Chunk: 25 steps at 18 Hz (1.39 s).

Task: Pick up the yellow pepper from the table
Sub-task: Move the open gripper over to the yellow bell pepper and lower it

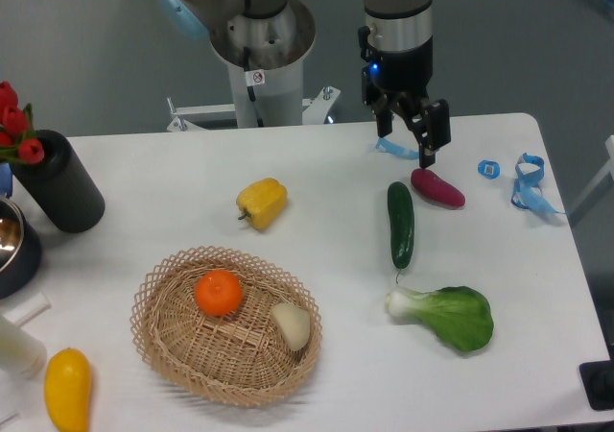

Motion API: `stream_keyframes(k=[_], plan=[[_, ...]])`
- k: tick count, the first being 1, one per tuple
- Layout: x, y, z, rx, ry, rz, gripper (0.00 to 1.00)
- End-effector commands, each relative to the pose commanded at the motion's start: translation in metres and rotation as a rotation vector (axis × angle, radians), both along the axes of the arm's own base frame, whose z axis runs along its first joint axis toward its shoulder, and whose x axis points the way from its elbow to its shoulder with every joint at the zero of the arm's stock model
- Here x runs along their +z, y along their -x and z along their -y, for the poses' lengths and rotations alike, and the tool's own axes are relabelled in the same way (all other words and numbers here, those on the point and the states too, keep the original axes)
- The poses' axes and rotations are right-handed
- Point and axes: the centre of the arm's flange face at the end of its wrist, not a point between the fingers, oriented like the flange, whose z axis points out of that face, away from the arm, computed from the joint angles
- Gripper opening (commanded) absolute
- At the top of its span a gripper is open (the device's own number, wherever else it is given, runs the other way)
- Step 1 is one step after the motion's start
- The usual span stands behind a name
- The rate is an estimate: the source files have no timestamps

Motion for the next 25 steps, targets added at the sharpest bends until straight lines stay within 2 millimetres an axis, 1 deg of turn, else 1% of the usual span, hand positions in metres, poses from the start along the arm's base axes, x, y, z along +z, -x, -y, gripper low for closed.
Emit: stream_keyframes(k=[6, 11, 13, 16, 18, 20, 22, 24, 25], plan=[[-0.007, -0.003, 0.0, 0.001, 0.007, 0.007, 1.0], [-0.034, -0.013, 0.004, 0.0, 0.024, 0.059, 1.0], [-0.041, -0.019, 0.005, 0.038, 0.013, 0.084, 1.0], [-0.057, -0.034, -0.004, 0.103, -0.007, 0.142, 1.0], [-0.076, -0.051, -0.013, 0.13, 0.002, 0.187, 1.0], [-0.091, -0.063, -0.011, 0.155, 0.011, 0.224, 1.0], [-0.099, -0.078, -0.019, 0.179, 0.002, 0.257, 1.0], [-0.106, -0.085, -0.024, 0.22, 0.004, 0.279, 1.0], [-0.113, -0.089, -0.025, 0.231, 0.009, 0.296, 1.0]])
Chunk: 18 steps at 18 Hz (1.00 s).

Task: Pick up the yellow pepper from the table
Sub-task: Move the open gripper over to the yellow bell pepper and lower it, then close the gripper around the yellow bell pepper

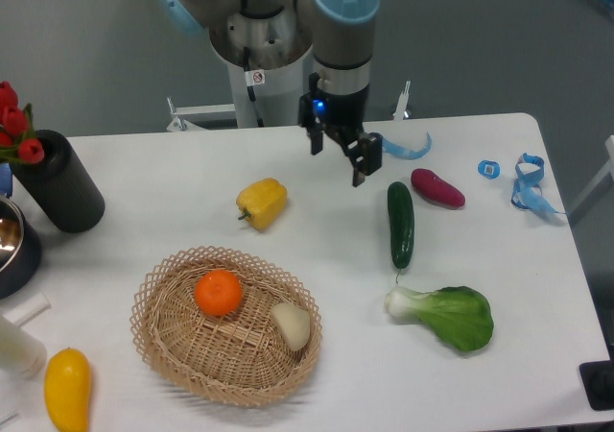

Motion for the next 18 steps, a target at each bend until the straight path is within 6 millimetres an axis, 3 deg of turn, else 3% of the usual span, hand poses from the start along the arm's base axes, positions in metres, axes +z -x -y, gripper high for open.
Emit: stream_keyframes(k=[4, 8, 18], plan=[[-0.035, -0.025, -0.014, -0.013, -0.045, 0.092, 1.0], [-0.063, -0.029, -0.017, -0.021, -0.072, 0.086, 1.0], [-0.097, -0.052, -0.01, -0.047, -0.023, 0.148, 1.0]])
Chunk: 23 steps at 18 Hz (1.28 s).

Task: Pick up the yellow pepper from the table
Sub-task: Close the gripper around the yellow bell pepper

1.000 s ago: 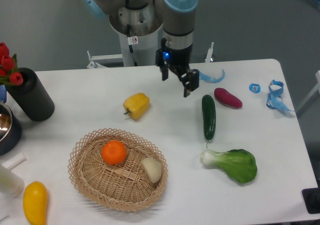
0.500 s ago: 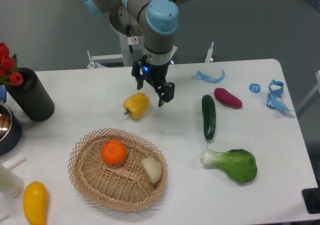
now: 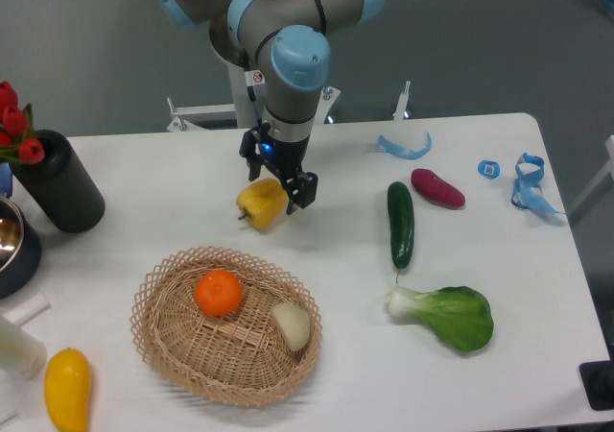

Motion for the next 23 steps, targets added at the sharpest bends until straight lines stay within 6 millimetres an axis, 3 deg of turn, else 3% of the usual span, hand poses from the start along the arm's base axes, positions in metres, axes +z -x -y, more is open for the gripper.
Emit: stream_keyframes(k=[8, 21, 23], plan=[[-0.013, -0.015, -0.002, -0.035, 0.022, 0.018, 1.0], [-0.035, -0.017, -0.009, -0.05, 0.056, 0.054, 1.0], [-0.032, -0.015, -0.011, -0.05, 0.05, 0.047, 0.6]])
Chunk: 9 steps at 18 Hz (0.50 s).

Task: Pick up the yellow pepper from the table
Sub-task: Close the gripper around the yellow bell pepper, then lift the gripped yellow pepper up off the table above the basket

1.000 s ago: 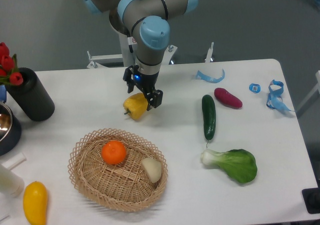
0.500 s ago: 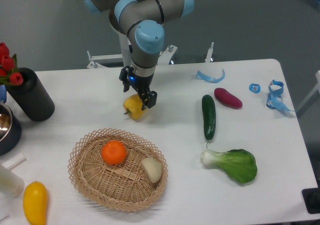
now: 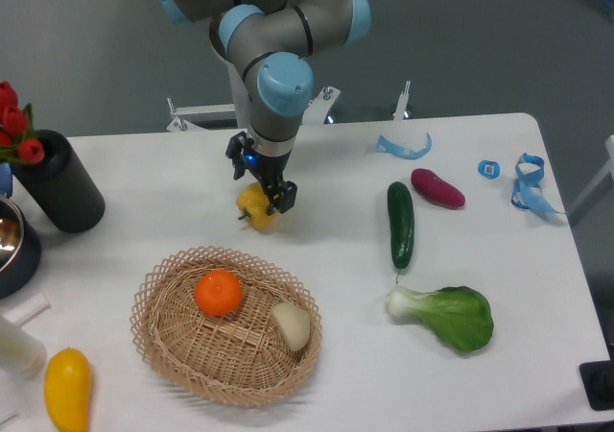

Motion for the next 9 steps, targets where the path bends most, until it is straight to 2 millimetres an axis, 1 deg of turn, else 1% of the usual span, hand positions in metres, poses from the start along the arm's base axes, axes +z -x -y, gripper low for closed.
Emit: stream_keyframes(k=[1, 3, 4, 5, 9], plan=[[0.002, 0.001, -0.001, 0.0, -0.003, -0.004, 0.48], [0.005, 0.003, -0.003, 0.0, -0.009, -0.008, 0.29], [0.006, 0.004, -0.003, 0.0, -0.011, -0.011, 0.24], [0.008, 0.005, -0.004, 0.0, -0.014, -0.014, 0.23], [0.029, 0.013, -0.013, 0.001, -0.047, -0.05, 0.21]])
